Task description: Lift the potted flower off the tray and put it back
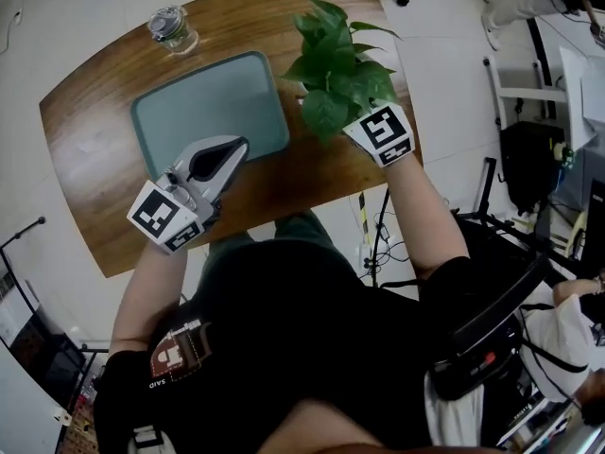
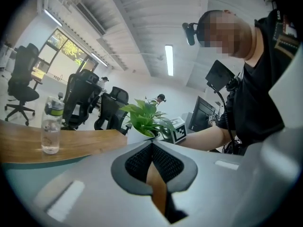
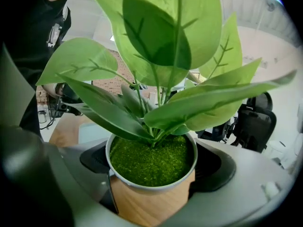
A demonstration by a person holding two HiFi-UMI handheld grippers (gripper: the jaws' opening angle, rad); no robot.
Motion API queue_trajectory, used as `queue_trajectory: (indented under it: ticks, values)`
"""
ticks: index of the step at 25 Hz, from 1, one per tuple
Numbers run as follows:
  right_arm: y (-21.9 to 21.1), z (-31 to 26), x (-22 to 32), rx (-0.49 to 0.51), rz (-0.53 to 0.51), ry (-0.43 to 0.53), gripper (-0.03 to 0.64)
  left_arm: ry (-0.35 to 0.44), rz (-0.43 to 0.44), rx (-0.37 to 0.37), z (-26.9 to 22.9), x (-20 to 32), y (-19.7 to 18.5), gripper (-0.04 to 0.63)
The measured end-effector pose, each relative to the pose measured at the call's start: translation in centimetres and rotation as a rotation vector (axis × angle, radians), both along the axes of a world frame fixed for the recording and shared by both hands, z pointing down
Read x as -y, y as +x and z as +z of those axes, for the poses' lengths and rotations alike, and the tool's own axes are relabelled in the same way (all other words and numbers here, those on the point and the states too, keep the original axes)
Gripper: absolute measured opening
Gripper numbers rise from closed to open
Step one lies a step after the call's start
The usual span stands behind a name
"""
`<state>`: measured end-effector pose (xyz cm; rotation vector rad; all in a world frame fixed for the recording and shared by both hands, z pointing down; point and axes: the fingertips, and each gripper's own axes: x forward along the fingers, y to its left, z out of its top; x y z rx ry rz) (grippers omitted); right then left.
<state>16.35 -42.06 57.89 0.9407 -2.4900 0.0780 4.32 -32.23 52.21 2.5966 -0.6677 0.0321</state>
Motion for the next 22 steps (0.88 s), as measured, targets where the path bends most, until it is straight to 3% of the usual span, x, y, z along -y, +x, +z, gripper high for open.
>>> queue_trajectory:
  ticks: [11, 18, 22]
  values:
    - [15.0, 5.2, 0.9, -0.037, 0.247, -0.051, 0.511, -0.027, 0.131, 0.008, 1.1, 0.2, 9.3, 0.0]
    - [18.0, 10.0, 0.7, -0.038, 0.323, -0.109, 0.512, -0.062, 0.169, 0.016, 2.5, -0.1, 11.7, 0.0]
    - [18.1, 10.3, 0.9, 0.0, 0.332, -0.093, 0.517, -0.07, 0.16, 0.022, 2.9, 0.0, 11.4, 0.0]
